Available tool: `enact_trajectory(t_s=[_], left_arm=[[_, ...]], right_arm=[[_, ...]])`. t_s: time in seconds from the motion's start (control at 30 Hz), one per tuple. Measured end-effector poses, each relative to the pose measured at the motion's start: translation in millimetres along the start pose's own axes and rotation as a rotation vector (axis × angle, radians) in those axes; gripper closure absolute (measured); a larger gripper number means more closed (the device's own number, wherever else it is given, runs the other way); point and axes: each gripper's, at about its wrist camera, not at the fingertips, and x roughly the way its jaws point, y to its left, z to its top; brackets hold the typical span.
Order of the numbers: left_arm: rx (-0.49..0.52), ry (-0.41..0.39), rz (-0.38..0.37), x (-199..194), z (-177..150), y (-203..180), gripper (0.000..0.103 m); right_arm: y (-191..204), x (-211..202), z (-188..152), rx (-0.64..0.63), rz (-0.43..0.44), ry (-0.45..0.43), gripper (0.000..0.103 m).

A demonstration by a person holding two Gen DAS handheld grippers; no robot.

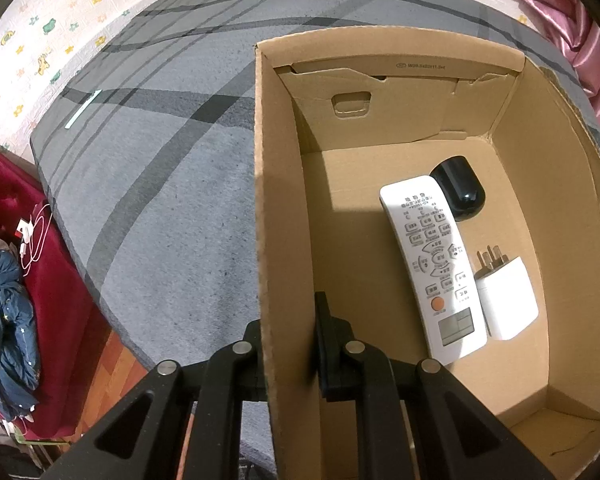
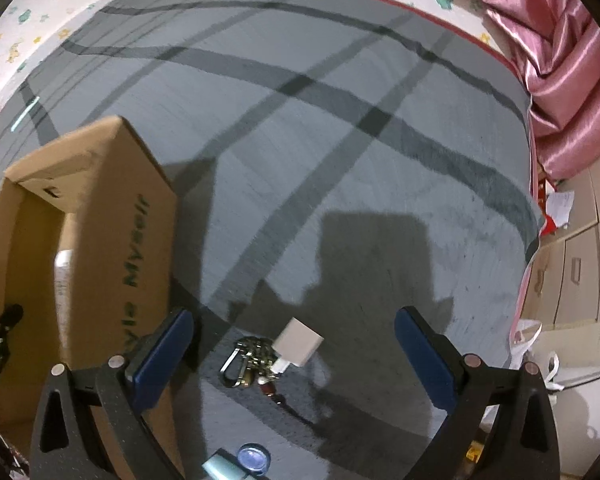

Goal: Organize rigid objects
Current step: 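Move the right tool back to the small white charger by the keys, then grasp the small white charger with the right tool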

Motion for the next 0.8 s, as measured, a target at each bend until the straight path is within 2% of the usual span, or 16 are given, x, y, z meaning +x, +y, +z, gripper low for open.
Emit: enact_trajectory(t_s=[0.47, 0.53, 0.67, 0.8], left_arm=[[0.004, -0.003, 0.004, -0.2, 0.1, -0.1, 0.089], [0.002, -0.003, 0.001, -0.1, -0.1, 0.5, 0.089], [0.003, -0.002, 0.002, 0.1, 0.2, 0.5, 0.089], [0.003, -0.001, 0.003, 0.2, 0.3, 0.5, 0.089]], right_arm=[[-16.3, 52.8, -20.1, 0.079, -0.016, 0.081, 0.001], [-16.6, 56.1, -21.6, 0.084, -0.015, 0.086, 0.009], [-16.4, 60.8, -24.4, 0.096, 0.006, 0.097, 0.018], [-14.8, 62.6, -24.7, 0.092, 0.009, 0.100, 0.036]])
